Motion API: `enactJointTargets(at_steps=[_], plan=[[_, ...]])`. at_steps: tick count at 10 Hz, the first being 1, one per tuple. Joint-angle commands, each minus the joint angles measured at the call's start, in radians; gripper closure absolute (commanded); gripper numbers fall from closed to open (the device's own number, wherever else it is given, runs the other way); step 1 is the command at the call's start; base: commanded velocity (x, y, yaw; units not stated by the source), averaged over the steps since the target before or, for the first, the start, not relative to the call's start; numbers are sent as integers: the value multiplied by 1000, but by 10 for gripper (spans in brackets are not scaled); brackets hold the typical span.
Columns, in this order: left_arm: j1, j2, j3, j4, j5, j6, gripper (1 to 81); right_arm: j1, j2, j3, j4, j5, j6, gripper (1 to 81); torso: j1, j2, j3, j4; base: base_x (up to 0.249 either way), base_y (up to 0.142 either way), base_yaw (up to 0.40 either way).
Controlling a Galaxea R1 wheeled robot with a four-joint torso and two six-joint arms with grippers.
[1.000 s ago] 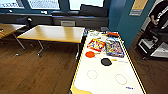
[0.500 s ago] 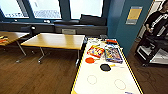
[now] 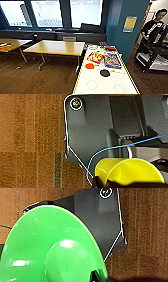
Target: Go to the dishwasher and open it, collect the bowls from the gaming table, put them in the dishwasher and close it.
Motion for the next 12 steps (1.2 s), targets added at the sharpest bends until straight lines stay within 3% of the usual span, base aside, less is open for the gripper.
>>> enactJointTargets(at_steps=[1, 2, 12], plan=[[-28, -47, -6, 14, 22, 5, 811, 16, -24, -26, -22, -60, -7, 811, 0, 0, 39, 0, 0, 0, 0], [-25, -46, -6, 18, 22, 5, 811, 18, -24, -26, -27, -63, -7, 811, 0, 0, 15, 0, 0, 0, 0], [-14, -1, -6, 20, 13, 3, 811, 4, 60, -107, -50, -60, -7, 811, 0, -2, 26, 0, 0, 0, 0]])
